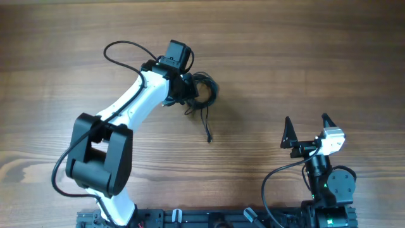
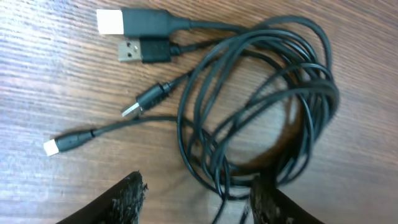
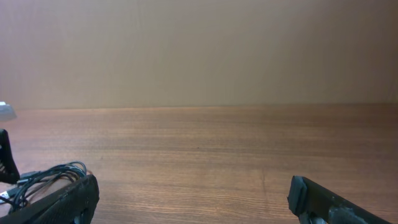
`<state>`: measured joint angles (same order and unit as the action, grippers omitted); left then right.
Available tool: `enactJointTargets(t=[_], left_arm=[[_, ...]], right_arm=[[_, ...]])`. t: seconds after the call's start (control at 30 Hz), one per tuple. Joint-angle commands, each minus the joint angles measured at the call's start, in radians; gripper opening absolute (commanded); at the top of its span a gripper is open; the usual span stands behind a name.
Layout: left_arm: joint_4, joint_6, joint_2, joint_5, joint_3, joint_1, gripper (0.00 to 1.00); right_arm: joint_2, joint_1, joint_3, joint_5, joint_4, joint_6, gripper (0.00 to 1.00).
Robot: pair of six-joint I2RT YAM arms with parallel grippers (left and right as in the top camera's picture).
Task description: Untangle cables
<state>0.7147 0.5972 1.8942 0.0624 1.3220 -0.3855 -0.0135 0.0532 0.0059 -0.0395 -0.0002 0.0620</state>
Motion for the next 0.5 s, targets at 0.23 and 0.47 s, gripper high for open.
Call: enactJointTargets(t=[0.23, 0.47], left_arm=[[-0.059, 0.021, 0.075, -0.041, 0.01, -0.003, 0.7], [-0.127, 0.021, 0.076, -0.042, 0.01, -0.003, 0.75]], right_arm=[[0.0, -0.007, -0.001, 0.013, 0.003, -0.009, 1.0], [0.0, -0.007, -0.001, 0.013, 0.003, -0.009, 1.0]])
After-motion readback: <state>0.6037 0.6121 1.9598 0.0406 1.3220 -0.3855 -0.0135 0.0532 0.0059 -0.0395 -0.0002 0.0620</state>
